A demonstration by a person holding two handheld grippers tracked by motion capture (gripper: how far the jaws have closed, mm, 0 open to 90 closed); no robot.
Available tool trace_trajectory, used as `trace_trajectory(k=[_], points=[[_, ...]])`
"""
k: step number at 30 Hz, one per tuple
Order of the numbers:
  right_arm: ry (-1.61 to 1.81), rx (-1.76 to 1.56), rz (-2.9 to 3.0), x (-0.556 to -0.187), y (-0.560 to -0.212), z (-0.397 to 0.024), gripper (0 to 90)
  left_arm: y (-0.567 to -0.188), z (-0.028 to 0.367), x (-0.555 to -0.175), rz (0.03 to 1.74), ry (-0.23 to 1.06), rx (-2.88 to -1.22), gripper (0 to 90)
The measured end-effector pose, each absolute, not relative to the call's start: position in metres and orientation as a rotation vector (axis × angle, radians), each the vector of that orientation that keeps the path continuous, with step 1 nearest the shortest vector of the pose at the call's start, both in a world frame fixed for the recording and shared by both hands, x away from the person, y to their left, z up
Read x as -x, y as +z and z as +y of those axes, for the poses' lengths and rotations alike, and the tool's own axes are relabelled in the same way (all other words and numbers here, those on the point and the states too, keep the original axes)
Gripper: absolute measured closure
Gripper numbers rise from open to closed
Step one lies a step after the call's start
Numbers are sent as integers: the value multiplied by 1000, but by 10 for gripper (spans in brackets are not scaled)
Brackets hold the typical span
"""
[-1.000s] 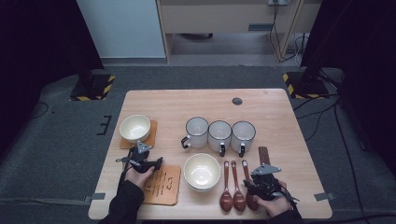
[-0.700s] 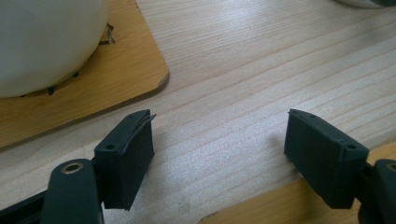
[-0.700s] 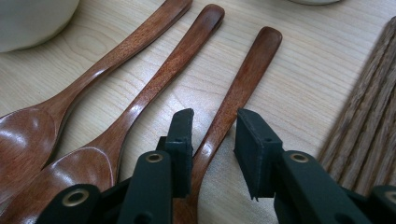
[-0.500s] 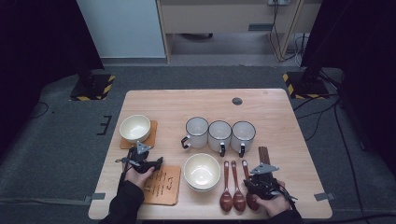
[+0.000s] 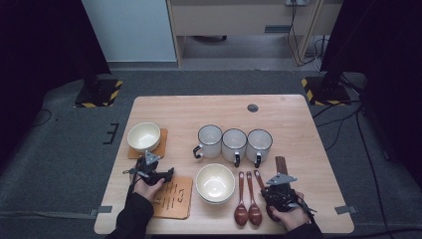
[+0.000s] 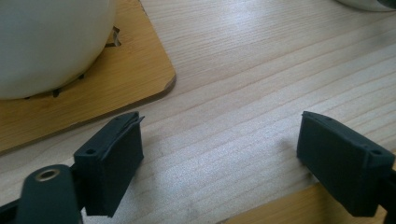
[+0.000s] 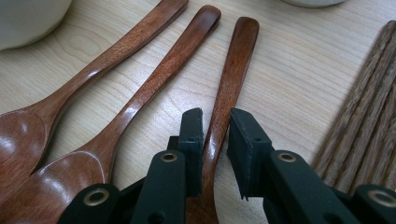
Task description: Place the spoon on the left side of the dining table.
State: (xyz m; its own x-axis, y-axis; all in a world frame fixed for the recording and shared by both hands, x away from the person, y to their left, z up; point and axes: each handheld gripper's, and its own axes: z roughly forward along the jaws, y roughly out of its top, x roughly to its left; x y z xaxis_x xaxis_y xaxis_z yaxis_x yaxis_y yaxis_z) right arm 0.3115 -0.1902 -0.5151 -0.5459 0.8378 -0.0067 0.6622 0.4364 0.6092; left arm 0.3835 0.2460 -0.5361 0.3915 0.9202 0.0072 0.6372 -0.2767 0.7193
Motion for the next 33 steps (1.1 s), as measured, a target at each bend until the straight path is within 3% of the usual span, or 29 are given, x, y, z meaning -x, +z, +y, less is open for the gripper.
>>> trace_trajectory(k=[12,23,33], points=[[804,-1281,2385,-313,-515,-190,786,-537,247,-385,1392,568,-2012,2],[871,-1303,2324,-307,-508,-196,679,-537,247,-385,1403,570,-2010,0],[841,-1346,2299,-300,-511,-198,668,-537,247,-385,1403,570,-2010,0]])
